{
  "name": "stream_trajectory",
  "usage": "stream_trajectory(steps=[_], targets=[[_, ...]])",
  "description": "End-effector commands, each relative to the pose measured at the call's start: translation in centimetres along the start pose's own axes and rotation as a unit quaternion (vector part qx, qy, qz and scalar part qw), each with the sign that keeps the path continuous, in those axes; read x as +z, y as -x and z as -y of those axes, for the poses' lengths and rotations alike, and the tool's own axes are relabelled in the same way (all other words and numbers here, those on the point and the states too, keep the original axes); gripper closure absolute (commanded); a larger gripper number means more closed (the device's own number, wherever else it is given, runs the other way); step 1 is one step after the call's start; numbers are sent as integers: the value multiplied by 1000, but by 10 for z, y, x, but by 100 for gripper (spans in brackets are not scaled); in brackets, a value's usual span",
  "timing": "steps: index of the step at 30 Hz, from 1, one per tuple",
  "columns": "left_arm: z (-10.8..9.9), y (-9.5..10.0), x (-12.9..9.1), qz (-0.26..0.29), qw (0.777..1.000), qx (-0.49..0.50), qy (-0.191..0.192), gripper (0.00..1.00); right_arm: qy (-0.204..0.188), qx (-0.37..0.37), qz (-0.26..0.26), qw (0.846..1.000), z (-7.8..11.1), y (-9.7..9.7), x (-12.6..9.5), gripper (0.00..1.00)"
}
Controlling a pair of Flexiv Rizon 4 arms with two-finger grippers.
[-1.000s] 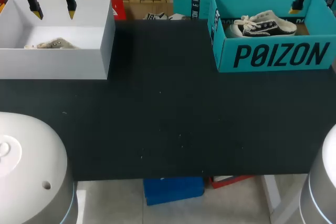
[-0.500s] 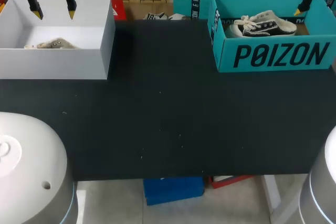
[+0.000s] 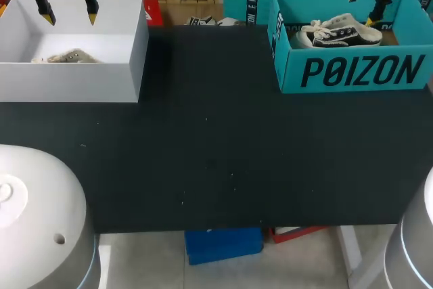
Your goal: Take the shoe out of the shoebox, open the shoe tongue, remove and reinsert the insole, then place the shoe into the shoebox
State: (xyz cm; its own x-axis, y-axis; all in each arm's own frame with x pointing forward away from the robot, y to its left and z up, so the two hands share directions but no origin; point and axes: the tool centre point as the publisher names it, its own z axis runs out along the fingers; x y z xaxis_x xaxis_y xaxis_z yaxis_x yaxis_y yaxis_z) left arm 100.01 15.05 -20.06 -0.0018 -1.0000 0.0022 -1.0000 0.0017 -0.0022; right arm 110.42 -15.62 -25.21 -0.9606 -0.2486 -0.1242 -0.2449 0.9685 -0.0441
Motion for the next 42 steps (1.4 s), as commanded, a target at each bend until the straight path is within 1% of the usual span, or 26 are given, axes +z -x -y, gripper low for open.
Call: stream_trajectory(steps=[1, 3, 4, 5, 8, 9, 11, 12, 13, 17, 18, 27, 34, 37, 42], targets=[[0, 0, 0, 0, 1000, 0, 1, 0, 2, 7, -15, 1000, -2, 14, 22, 0], [0, 0, 0, 0, 1000, 0, 1, 0, 1, 10, -17, 1000, -3, 15, 29, 0], [0, 0, 0, 0, 1000, 0, 1, 0, 2, 13, -18, 1000, -3, 16, 33, 13], [0, 0, 0, 0, 1000, 0, 1, 0, 2, 15, -19, 1000, -2, 17, 37, 48], [0, 0, 0, 0, 1000, 0, 1, 0, 5, 21, -20, 1000, -2, 21, 44, 60], [0, 0, 0, 0, 1000, 0, 1, 0, 5, 22, -20, 1000, -2, 23, 47, 62], [0, 0, 0, 0, 1000, 0, 1, 0, 7, 25, -18, 999, -1, 26, 52, 76], [0, 0, 0, 0, 1000, 0, 1, 0, 7, 26, -18, 999, 0, 27, 55, 75], [0, 0, 0, 0, 1000, 0, 1, 0, 8, 27, -18, 999, 0, 29, 57, 72], [0, 0, 0, 0, 1000, 0, 1, 0, 10, 30, -19, 999, 3, 35, 68, 73], [0, 0, 0, 0, 1000, 0, 1, 0, 10, 31, -19, 999, 4, 36, 71, 75], [0, 0, 0, 0, 1000, 0, 1, 0, 13, 34, -27, 999, 8, 44, 89, 68], [0, 0, 0, 0, 1000, 0, 1, 0, 13, 34, -32, 999, 11, 44, 95, 70], [0, 0, 0, 0, 1000, 0, 1, 0, 13, 36, -35, 999, 10, 41, 98, 72], [0, 0, 0, 0, 1000, 0, 1, 0, 17, 39, -39, 998, 10, 37, 103, 72]])
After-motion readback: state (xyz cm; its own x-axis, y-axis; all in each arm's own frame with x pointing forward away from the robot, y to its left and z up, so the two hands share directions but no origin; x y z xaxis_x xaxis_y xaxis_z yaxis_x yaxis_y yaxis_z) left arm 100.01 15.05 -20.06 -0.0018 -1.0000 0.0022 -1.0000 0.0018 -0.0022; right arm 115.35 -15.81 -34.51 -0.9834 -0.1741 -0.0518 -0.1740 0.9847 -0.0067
